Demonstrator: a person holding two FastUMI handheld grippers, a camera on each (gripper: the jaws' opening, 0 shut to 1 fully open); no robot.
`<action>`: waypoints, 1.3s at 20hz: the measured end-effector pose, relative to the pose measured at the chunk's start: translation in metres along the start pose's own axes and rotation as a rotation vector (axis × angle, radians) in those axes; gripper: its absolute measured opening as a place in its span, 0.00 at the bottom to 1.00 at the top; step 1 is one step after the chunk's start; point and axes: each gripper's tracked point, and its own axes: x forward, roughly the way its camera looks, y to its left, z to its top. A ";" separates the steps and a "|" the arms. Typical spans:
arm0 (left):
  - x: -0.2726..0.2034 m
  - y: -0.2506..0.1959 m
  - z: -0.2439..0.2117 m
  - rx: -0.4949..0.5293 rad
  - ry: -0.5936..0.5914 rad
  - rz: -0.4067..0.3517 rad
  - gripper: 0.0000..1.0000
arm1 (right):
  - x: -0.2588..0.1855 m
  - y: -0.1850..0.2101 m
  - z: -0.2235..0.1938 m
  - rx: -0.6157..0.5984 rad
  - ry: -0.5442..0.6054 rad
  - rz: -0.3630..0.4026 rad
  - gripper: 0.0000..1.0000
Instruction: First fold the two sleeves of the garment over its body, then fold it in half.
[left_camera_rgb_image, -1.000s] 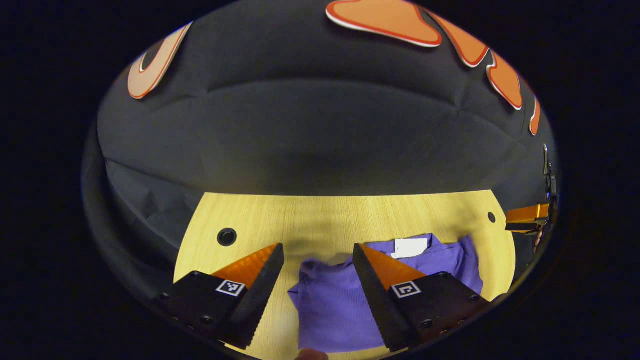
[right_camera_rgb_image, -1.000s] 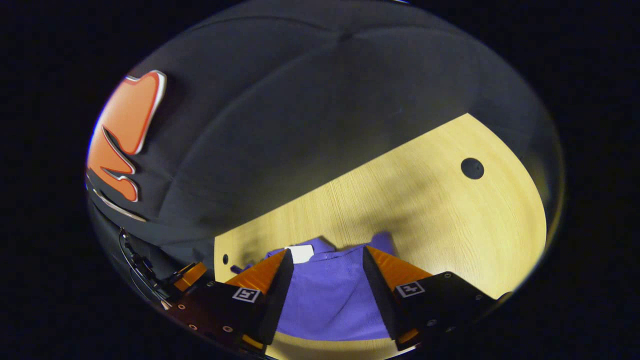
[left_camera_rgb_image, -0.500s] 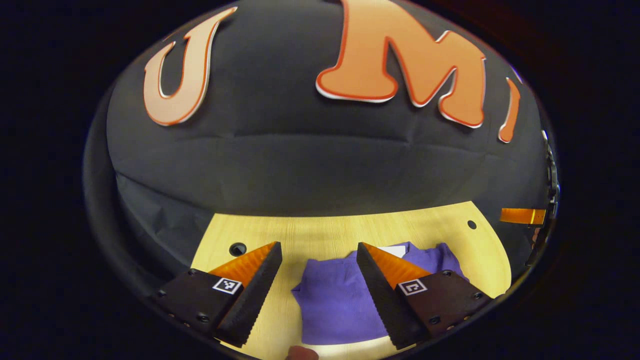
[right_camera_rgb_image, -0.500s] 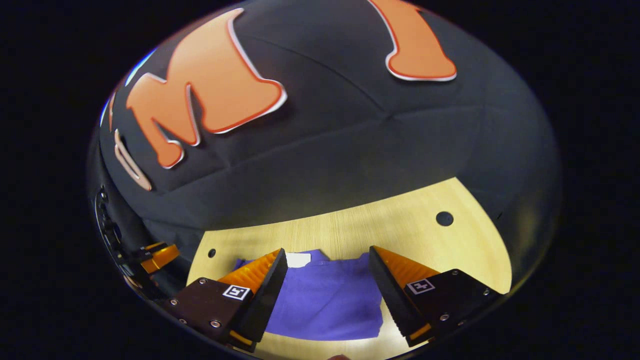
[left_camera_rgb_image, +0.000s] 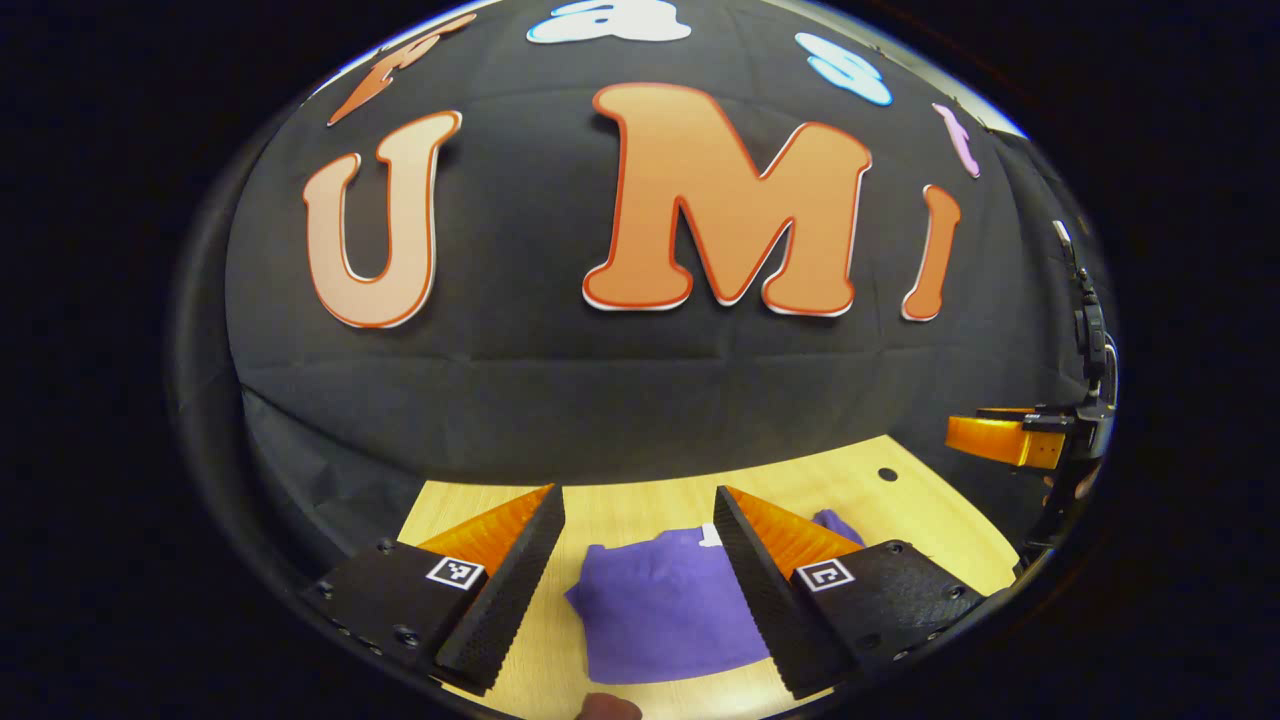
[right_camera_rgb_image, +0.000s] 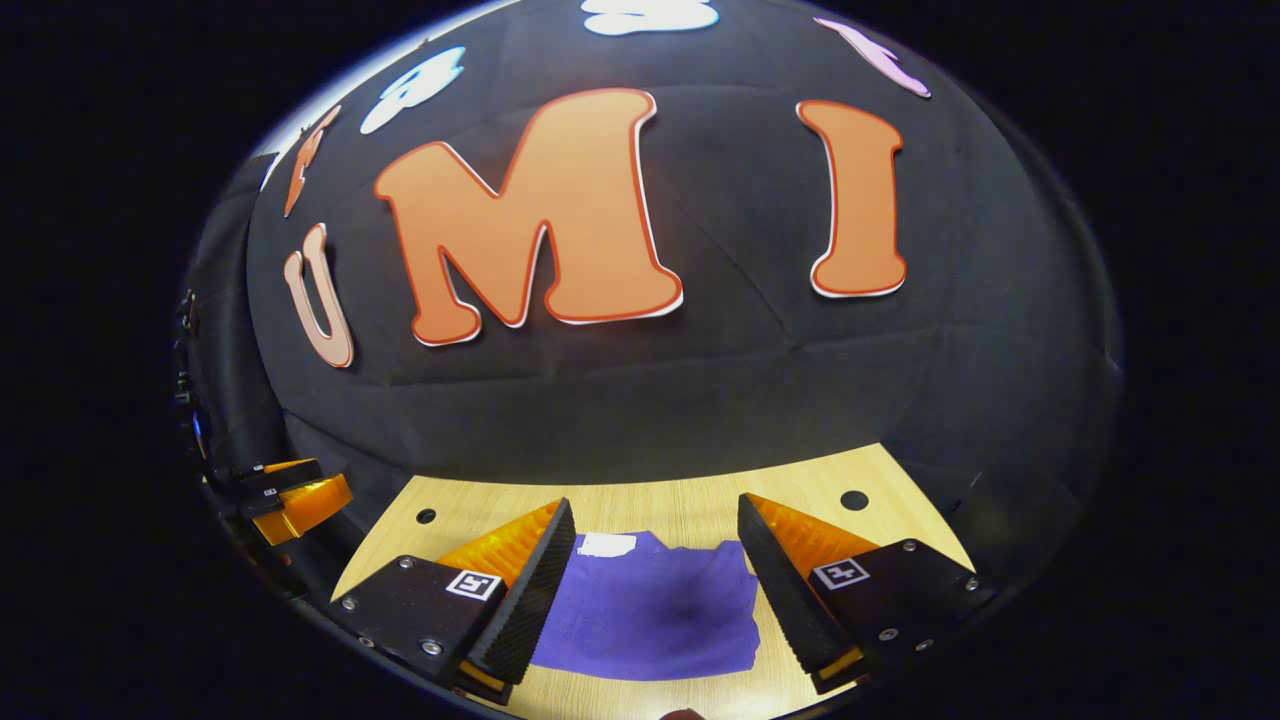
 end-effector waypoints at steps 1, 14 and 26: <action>-0.007 -0.006 0.002 0.004 -0.023 -0.015 0.98 | -0.009 0.006 -0.001 0.008 -0.016 0.000 0.97; -0.106 -0.064 -0.010 0.083 -0.243 -0.053 0.96 | -0.098 0.036 -0.009 -0.087 -0.205 0.028 0.97; -0.203 -0.121 -0.057 0.060 -0.349 0.091 0.96 | -0.187 0.026 -0.045 -0.144 -0.292 0.189 1.00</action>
